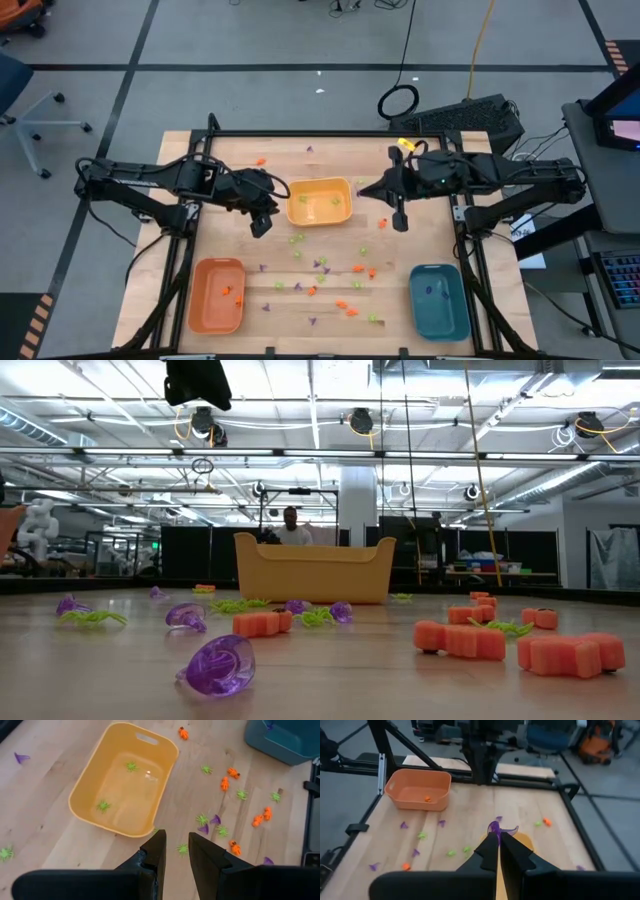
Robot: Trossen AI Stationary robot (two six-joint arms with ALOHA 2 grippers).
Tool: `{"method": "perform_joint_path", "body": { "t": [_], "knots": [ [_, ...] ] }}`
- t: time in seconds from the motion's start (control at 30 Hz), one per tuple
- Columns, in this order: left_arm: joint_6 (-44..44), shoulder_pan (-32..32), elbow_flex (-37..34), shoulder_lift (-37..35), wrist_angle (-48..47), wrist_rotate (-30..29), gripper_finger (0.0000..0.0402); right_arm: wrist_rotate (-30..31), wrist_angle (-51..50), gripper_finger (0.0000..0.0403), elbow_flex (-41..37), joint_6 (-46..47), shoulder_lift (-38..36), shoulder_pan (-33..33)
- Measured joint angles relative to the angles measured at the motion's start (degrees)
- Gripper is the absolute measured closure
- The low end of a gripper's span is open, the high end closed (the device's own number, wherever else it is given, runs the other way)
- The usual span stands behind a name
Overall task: Sort Halloween decoration
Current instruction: Put the violet witch hat toy into the blue bin
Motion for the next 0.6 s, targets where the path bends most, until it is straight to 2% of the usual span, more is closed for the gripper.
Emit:
{"method": "perform_joint_path", "body": {
  "t": [0.3,0.6],
  "knots": [
    [-0.01,0.0,0.0,0.0,0.01,-1.24,0.032,1.63,3.82,0.0403,0.0,-6.14,0.0,-0.01],
    [-0.06,0.0,0.0,-0.01,0.01,-1.25,0.032,1.48,4.3,0.0403,0.0,-1.78,-0.16,-0.01]
  ]
}}
